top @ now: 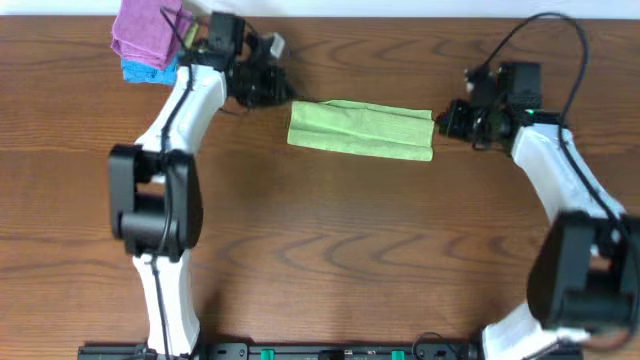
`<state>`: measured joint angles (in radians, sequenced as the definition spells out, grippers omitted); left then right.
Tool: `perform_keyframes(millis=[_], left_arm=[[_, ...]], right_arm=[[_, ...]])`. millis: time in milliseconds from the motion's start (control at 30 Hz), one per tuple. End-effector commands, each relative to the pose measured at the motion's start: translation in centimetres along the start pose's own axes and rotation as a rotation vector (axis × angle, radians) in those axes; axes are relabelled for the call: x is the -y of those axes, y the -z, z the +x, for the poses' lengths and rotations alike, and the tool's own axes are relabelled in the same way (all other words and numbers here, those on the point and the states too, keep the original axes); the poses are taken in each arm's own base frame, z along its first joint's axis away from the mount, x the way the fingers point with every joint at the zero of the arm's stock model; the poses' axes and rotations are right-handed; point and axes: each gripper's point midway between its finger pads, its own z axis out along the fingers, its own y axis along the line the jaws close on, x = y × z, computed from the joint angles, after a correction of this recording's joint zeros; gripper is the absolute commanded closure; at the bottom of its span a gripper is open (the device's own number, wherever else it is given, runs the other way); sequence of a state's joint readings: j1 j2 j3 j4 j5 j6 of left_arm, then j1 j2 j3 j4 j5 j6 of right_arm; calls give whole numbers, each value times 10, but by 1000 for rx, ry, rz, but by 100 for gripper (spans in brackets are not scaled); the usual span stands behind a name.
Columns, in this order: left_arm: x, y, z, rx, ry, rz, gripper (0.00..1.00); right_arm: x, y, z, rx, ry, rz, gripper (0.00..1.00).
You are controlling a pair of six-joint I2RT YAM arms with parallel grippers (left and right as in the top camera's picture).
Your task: Fold the cloth
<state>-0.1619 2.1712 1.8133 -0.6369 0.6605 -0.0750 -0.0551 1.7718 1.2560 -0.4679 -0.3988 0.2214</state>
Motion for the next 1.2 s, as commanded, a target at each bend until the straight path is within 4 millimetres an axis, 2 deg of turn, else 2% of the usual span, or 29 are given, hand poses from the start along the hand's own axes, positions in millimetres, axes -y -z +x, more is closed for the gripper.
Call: perform_keyframes(millis=[0,100,200,367,467,633,867,1167], left_arm=[[3,34,-29,113,-138,-250,95],[-2,21,-22,90,-158,-346,94],[-8,-3,-11,48,-174,-401,95],[-23,-42,12,-41,-172,-426,94],[-30,-57,22,-74,-167,-429,94],[-39,-72,28,-92,-159,-425,95],[-41,-80,33,-104,-155,-424,94],[-51,-91,56,-148,-148,-434,94]], right_arm=[[-17,31,-31,133,126,120,99],[-21,25,-24,118,149,165,99],[-26,11,-13,77,166,172,99],[-18,-17,9,-13,163,194,99],[-11,-32,21,-62,156,204,99],[-2,-48,32,-103,140,219,99],[11,-70,46,-149,117,235,98],[22,-97,70,-221,101,251,99]])
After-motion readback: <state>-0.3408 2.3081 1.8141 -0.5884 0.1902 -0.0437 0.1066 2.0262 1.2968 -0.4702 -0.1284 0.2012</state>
